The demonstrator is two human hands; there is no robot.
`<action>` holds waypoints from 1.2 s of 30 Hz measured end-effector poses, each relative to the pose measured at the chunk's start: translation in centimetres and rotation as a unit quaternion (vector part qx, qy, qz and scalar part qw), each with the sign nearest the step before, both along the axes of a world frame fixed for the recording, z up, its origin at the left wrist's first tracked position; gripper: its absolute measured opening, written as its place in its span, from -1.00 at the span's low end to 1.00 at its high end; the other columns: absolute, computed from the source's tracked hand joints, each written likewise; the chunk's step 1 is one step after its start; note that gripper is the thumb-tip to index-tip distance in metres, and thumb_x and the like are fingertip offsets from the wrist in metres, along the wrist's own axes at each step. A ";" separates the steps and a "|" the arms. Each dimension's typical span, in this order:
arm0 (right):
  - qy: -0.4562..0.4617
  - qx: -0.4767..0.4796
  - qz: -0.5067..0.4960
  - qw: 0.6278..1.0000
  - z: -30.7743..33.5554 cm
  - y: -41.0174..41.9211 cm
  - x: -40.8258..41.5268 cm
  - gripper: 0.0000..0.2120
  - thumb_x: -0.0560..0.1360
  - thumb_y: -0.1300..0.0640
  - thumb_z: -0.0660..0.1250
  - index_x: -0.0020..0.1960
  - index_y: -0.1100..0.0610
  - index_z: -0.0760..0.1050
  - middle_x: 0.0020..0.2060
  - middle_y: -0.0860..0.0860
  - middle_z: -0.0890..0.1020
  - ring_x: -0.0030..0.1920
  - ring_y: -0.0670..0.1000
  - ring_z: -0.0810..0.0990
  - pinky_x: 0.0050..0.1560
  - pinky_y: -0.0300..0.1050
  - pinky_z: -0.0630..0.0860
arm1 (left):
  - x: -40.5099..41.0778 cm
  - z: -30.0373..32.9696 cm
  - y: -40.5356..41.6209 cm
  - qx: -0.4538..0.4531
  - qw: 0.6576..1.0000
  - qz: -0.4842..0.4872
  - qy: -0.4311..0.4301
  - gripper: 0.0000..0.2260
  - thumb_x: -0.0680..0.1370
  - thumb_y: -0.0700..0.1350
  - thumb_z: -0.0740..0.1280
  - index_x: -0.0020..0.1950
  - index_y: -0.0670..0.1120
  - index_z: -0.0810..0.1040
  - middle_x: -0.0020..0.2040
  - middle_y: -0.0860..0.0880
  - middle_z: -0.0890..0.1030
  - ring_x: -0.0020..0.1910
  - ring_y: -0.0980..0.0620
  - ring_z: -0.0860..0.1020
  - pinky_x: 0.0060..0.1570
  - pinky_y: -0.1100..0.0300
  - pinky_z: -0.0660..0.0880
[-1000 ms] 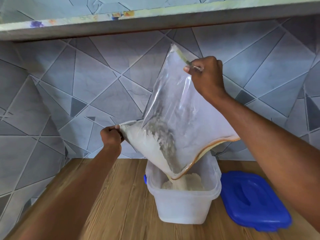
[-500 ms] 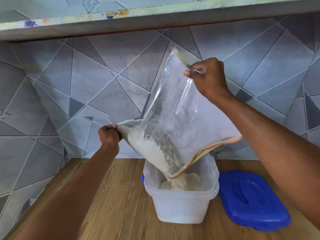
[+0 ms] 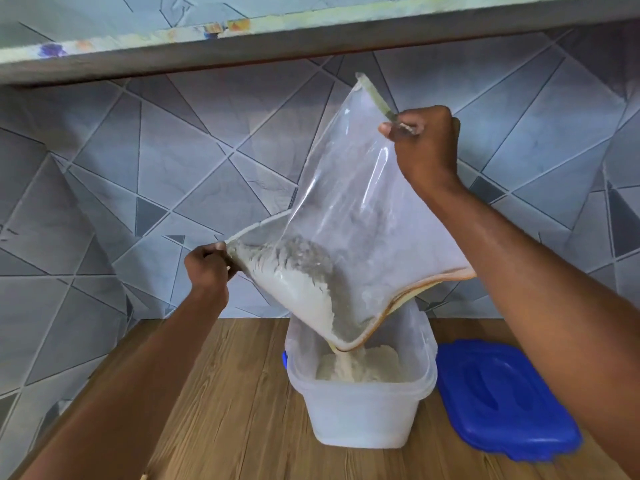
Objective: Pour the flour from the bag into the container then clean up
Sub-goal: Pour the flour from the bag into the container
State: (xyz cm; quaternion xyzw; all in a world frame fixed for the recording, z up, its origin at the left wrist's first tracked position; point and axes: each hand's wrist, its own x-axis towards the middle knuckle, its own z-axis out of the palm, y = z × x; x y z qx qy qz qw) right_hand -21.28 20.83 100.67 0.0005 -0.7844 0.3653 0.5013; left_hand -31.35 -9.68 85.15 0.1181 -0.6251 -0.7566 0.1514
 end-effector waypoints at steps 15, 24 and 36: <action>0.009 -0.008 0.001 1.000 -0.4 0.9 0.7 -0.66 0.46 0.02 0.47 -0.33 0.24 0.53 -0.50 -0.09 0.37 -0.27 0.05 0.39 -0.22 -0.13 0.35 | 1.3 1.6 0.3 -0.020 0.999 -0.014 0.037 -0.77 0.60 -0.39 0.17 -0.15 -0.16 0.52 -0.17 -0.11 0.53 -0.16 -0.08 0.52 -0.12 -0.04 0.66; 0.009 -0.010 -0.010 1.000 -0.9 1.8 1.3 -0.60 0.43 0.03 0.47 -0.38 0.28 0.44 -0.48 -0.07 0.24 -0.28 0.04 0.26 -0.24 -0.12 0.24 | 1.4 2.3 0.7 -0.042 0.998 -0.022 0.045 -0.75 0.61 -0.36 0.20 -0.20 -0.11 0.52 -0.10 -0.14 0.55 -0.12 -0.09 0.55 -0.19 -0.02 0.67; 0.021 -0.065 -0.016 0.998 -2.1 3.2 1.8 -0.66 0.39 0.01 0.51 -0.20 0.33 0.61 -0.39 -0.01 0.56 -0.25 0.08 0.53 -0.12 0.00 0.53 | 1.0 3.1 1.7 -0.084 0.995 -0.023 0.054 -0.66 0.56 -0.41 0.13 -0.22 -0.04 0.53 -0.15 -0.13 0.53 -0.23 -0.06 0.50 -0.18 -0.06 0.66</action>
